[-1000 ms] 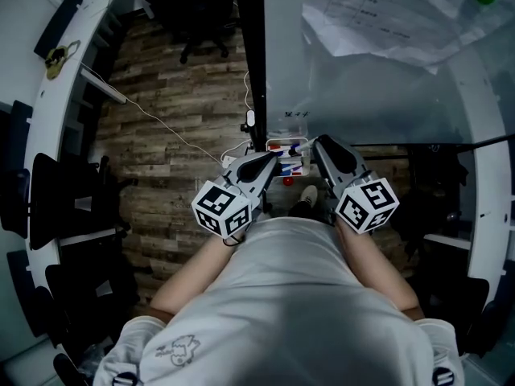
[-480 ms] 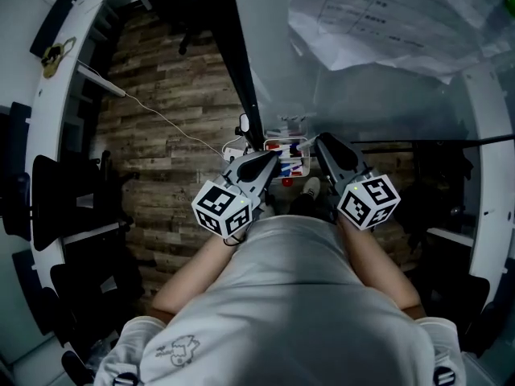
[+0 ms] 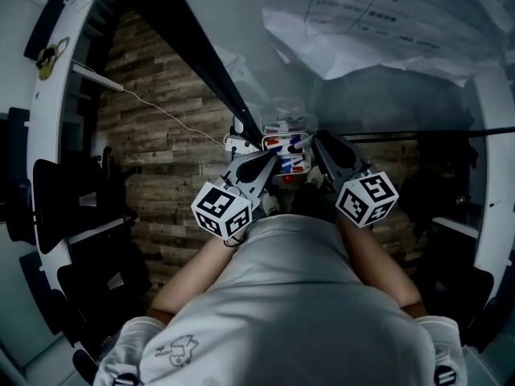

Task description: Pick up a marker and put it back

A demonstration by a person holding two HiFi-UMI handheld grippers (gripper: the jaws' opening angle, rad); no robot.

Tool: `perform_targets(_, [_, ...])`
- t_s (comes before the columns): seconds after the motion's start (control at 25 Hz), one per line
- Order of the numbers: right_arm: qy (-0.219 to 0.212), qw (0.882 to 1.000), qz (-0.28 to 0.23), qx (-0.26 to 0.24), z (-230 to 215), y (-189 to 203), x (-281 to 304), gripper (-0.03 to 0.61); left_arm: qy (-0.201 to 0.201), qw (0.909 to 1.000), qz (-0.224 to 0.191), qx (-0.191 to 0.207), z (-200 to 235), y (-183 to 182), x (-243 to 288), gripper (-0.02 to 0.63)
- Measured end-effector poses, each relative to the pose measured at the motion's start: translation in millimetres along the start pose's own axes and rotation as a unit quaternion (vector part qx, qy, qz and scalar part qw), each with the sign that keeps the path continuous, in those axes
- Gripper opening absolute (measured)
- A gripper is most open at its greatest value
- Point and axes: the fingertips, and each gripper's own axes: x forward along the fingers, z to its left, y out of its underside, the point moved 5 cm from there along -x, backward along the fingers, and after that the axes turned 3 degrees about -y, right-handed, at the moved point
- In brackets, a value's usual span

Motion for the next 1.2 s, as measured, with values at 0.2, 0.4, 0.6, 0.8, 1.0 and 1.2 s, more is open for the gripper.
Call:
perform_targets(0.2, [0.003, 1.0, 0.01, 0.016, -7.4, 11.8, 7.1, 0.077, -0.005, 0.9999, 0.012, -0.005, 5.7, 6.7, 1.6, 0.005])
perform_targets(0.4, [0.004, 0.999, 0.019, 0.025, -11.7, 21.5, 12.8, 0.077, -0.013, 0.9997, 0.02, -0.009, 10.6, 11.7, 0.6, 0.005])
perform_targets(0.6, [0.004, 0.999, 0.027, 0.034, -14.0, 29.2, 18.7, 0.077, -0.015, 0.9994, 0.028, -0.013, 13.1, 15.6, 0.0, 0.005])
perform_targets(0.8, [0.004, 0.999, 0.031, 0.045, -16.8, 36.7, 21.7, 0.077, -0.016, 0.9992, 0.03, -0.018, 14.5, 19.7, -1.4, 0.005])
perform_targets(1.0, [0.004, 0.998, 0.031, 0.05, -19.4, 39.3, 22.6, 0.077, -0.02, 0.9991, 0.032, -0.02, 13.7, 22.0, -3.8, 0.005])
perform_targets(1.2, [0.004, 0.998, 0.032, 0.056, -22.4, 42.9, 23.1, 0.077, -0.023, 0.999, 0.03, -0.021, 13.0, 25.4, -7.4, 0.005])
